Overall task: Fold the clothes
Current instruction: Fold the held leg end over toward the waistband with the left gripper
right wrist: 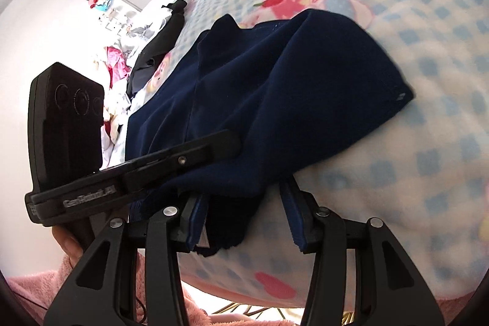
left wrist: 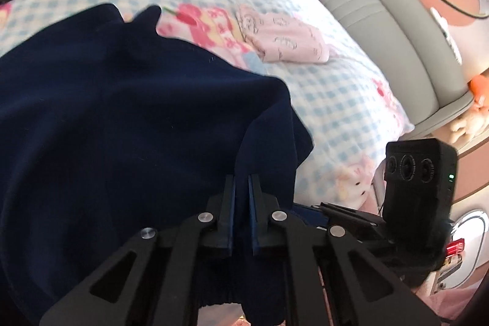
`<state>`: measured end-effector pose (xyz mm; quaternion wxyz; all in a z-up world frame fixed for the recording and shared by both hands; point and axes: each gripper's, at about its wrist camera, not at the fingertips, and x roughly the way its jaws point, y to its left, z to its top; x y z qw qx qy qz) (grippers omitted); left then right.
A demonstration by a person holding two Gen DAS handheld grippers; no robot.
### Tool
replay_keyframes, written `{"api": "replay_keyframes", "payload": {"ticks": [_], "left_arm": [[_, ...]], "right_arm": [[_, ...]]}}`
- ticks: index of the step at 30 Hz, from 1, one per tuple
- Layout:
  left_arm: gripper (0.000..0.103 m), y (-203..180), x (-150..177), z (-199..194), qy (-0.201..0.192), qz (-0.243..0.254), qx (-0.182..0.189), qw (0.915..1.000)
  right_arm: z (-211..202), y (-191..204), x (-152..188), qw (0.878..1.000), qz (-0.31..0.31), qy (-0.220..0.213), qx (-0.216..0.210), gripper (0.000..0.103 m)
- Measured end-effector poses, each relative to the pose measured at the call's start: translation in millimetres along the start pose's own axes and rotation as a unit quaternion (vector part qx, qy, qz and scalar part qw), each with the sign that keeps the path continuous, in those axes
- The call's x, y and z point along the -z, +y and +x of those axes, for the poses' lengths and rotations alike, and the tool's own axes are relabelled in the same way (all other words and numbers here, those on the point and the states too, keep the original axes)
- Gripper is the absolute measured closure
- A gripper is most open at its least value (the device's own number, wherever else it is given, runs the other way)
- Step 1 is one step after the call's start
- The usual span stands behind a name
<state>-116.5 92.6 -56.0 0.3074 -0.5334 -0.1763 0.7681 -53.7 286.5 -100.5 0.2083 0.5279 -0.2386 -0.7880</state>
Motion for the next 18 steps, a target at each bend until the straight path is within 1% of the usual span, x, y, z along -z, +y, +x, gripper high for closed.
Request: {"api": "replay_keyframes", "payload": {"ticks": [3, 5, 7, 8, 11, 12, 13, 14, 15, 17, 18], "left_arm": [[0.096, 7.7, 3.2, -19.4, -0.028, -0.013, -0.002, 0.9995], [0.096, 13.7, 6.7, -33.5, -0.046, -0.023, -0.004, 0.9987], [0.096, 20.9, 11.4, -45.4, -0.058, -0.035, -0.001, 0.9977], [0.096, 24.3, 14.0, -48.5, -0.058, -0.04, 0.003, 0.9975], [0.095, 32.1, 24.1, -53.6, -0.051, -0.049, 0.009, 0.9975], [0.094, 33.6, 27.6, -54.6, -0.046, -0.051, 0.006, 0.9976], [0.09, 34.1, 29.1, -56.4, -0.048, -0.052, 0.003, 0.9975], [0.079, 33.0, 30.4, -60.2, -0.056, -0.049, 0.006, 0.9972], [0.072, 32.6, 33.1, -66.5, -0.063, -0.042, 0.014, 0.997], [0.049, 29.4, 40.6, -77.3, -0.077, -0.03, 0.037, 0.9959], [0.046, 28.5, 43.0, -78.8, -0.079, -0.026, 0.031, 0.9961]], "right_arm": [[-12.1, -7.4, -0.9, 1.0, 0.015, -0.013, 0.007, 0.053], [-18.3, -13.3, -2.3, 0.999, 0.027, -0.02, 0.021, 0.052], [-14.6, -14.8, -2.9, 0.999, 0.031, -0.012, 0.024, 0.051], [-12.6, -15.3, -3.1, 0.999, 0.033, -0.008, 0.024, 0.051], [4.5, -4.1, -5.2, 1.0, 0.018, 0.011, -0.004, 0.051], [10.5, 1.3, -7.2, 1.0, 0.012, 0.013, -0.001, 0.051], [16.4, 6.7, -9.1, 1.0, 0.006, 0.015, 0.002, 0.051], [22.2, 12.1, -11.1, 1.0, 0.0, 0.016, 0.004, 0.051], [25.0, 18.0, -13.7, 1.0, -0.009, 0.014, 0.007, 0.051], [26.0, 28.2, -17.2, 1.0, -0.022, 0.013, -0.011, 0.051], [26.6, 33.2, -18.9, 0.999, -0.029, 0.012, -0.019, 0.051]]}}
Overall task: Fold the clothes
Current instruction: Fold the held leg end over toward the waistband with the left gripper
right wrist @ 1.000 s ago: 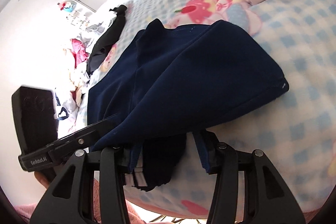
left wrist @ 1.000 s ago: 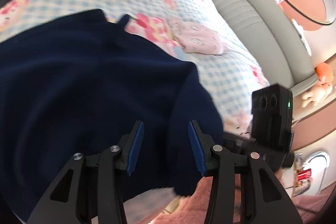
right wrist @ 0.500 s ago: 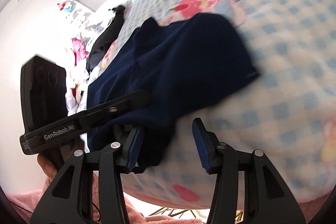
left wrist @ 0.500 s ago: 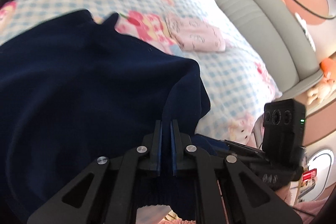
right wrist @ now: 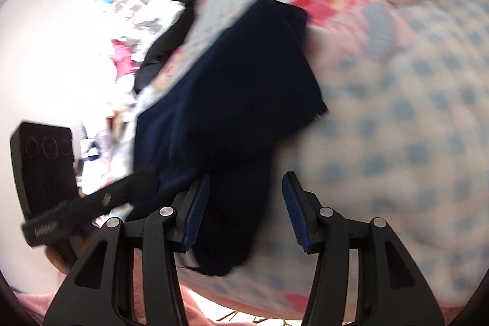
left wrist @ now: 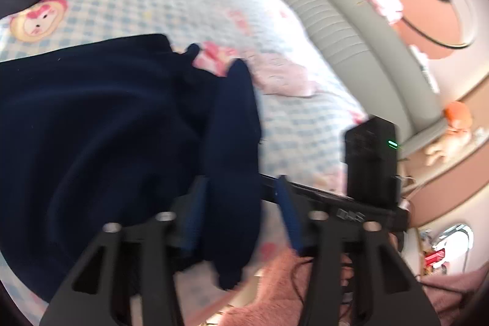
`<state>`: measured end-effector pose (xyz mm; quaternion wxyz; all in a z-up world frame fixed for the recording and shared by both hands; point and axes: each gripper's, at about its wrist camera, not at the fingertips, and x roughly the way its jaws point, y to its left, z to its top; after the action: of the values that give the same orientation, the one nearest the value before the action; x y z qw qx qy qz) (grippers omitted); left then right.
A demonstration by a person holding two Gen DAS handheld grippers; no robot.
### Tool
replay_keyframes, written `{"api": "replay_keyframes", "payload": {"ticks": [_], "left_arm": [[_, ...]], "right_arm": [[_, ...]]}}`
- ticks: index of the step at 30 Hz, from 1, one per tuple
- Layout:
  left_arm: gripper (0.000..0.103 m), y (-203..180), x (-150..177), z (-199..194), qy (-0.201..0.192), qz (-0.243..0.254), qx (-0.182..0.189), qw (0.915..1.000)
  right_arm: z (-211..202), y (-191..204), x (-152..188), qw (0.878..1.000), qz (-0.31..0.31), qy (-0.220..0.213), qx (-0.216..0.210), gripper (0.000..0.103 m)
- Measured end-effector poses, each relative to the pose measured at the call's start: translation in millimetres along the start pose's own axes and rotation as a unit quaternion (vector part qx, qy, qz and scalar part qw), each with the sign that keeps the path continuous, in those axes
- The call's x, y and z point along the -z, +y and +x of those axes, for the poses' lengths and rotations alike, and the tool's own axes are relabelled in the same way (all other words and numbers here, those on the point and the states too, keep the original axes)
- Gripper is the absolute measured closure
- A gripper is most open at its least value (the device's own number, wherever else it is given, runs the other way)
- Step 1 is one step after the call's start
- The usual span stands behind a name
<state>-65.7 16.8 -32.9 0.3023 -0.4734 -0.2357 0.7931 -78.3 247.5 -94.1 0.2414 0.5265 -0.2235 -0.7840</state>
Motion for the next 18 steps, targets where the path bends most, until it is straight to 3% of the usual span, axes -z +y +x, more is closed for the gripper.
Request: {"api": "replay_keyframes", "payload": {"ticks": [2, 5, 6, 8, 11, 16, 18], "left_arm": [[0.046, -0.8, 4.1, -2.5, -0.002, 0.009, -0.013, 0.9999], [0.053, 15.0, 6.1, 14.2, 0.033, -0.009, -0.051, 0.9981], [0.06, 22.1, 7.7, 19.2, 0.044, -0.02, -0.062, 0.9969], [0.09, 27.9, 6.8, 20.1, 0.04, -0.024, -0.082, 0.9955], [0.096, 29.8, 0.8, 12.8, 0.015, -0.021, -0.107, 0.9939], [0.096, 41.6, -18.4, -28.7, -0.058, -0.06, -0.09, 0.9924], [0.095, 60.7, -14.3, -32.1, -0.041, -0.095, -0.091, 0.9904]], "right_arm": [[4.3, 7.6, -0.8, 1.0, -0.012, 0.004, 0.004, 0.052], [8.9, 11.8, 1.3, 1.0, -0.02, 0.009, 0.014, 0.051], [9.1, 9.1, 2.6, 1.0, -0.013, 0.01, 0.012, 0.051], [6.2, 2.8, 5.3, 1.0, 0.005, 0.009, 0.005, 0.051], [-3.6, -0.1, 8.6, 1.0, 0.007, 0.003, 0.015, 0.051], [-11.8, 4.0, 10.8, 1.0, -0.009, 0.005, 0.029, 0.051], [-9.3, 5.8, 12.2, 1.0, -0.014, 0.012, 0.025, 0.051]]}}
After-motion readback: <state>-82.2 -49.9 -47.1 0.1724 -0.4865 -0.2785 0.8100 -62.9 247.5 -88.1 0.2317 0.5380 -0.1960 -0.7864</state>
